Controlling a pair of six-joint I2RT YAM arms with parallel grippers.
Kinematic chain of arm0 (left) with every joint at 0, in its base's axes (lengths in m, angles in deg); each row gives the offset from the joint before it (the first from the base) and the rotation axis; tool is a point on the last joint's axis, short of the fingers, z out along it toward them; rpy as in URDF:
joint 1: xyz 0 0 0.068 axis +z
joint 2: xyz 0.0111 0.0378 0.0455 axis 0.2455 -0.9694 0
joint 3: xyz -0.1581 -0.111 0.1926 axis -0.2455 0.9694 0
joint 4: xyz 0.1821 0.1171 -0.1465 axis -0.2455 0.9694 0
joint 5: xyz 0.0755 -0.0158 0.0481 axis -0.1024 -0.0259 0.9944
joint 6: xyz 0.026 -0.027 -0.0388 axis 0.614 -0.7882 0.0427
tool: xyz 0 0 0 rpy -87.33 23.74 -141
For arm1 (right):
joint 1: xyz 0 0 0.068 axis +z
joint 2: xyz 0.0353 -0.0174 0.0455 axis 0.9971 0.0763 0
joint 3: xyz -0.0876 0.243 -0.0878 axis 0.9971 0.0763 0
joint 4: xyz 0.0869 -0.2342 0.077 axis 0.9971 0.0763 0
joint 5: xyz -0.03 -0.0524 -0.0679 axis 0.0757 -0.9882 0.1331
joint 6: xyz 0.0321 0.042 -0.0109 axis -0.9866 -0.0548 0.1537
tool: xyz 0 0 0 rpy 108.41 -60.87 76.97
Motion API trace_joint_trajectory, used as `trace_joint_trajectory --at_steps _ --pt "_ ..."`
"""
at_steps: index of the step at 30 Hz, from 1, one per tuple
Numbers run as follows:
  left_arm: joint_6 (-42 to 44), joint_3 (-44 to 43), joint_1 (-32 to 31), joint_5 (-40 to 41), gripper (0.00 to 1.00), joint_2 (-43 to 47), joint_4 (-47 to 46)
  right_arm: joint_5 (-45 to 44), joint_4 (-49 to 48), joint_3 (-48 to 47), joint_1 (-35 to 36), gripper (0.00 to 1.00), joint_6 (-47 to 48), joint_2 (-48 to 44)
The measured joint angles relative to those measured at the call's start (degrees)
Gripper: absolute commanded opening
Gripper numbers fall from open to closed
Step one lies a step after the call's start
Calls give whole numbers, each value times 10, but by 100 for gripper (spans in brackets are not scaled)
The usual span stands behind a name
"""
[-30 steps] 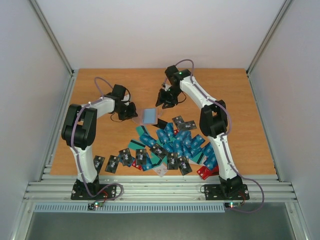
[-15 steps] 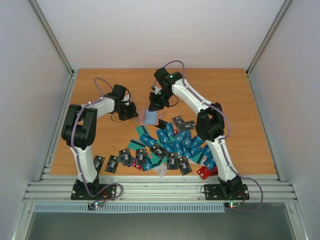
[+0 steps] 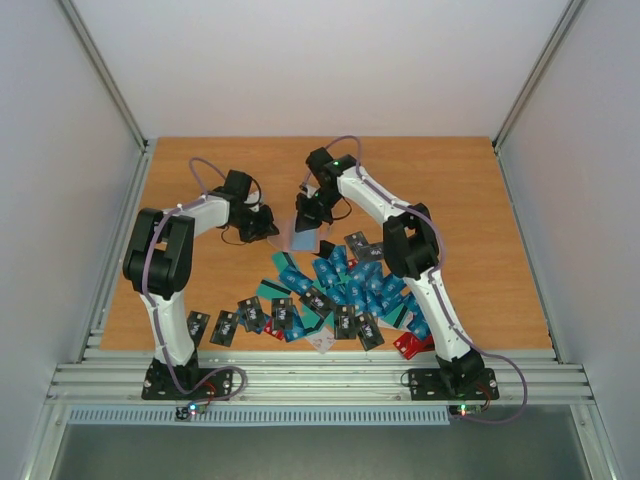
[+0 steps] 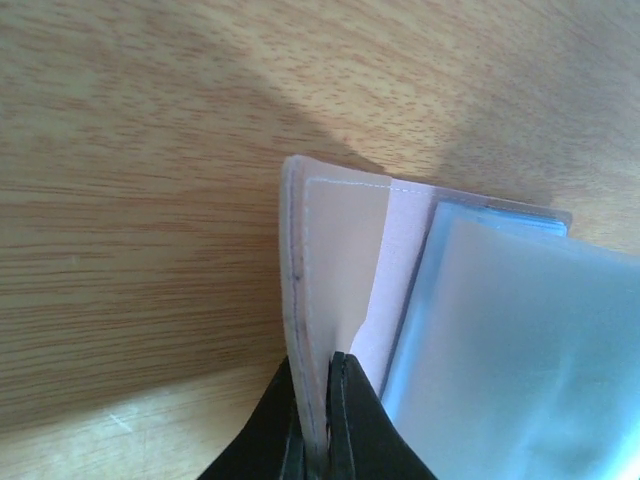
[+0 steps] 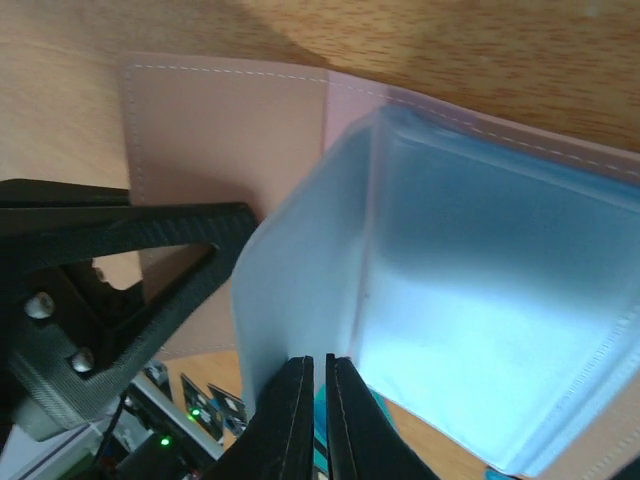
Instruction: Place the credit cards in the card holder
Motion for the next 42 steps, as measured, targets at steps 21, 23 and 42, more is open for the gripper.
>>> trace_joint_trajectory --at_steps 21,23,42 --pt "9 1 5 -25 42 26 14 67 -46 -66 2 11 -33 91" --pt "16 1 8 -18 48 47 28 69 -47 -72 2 12 -35 95" --pt "82 3 14 -122 40 64 -2 63 0 -115 2 17 -19 105"
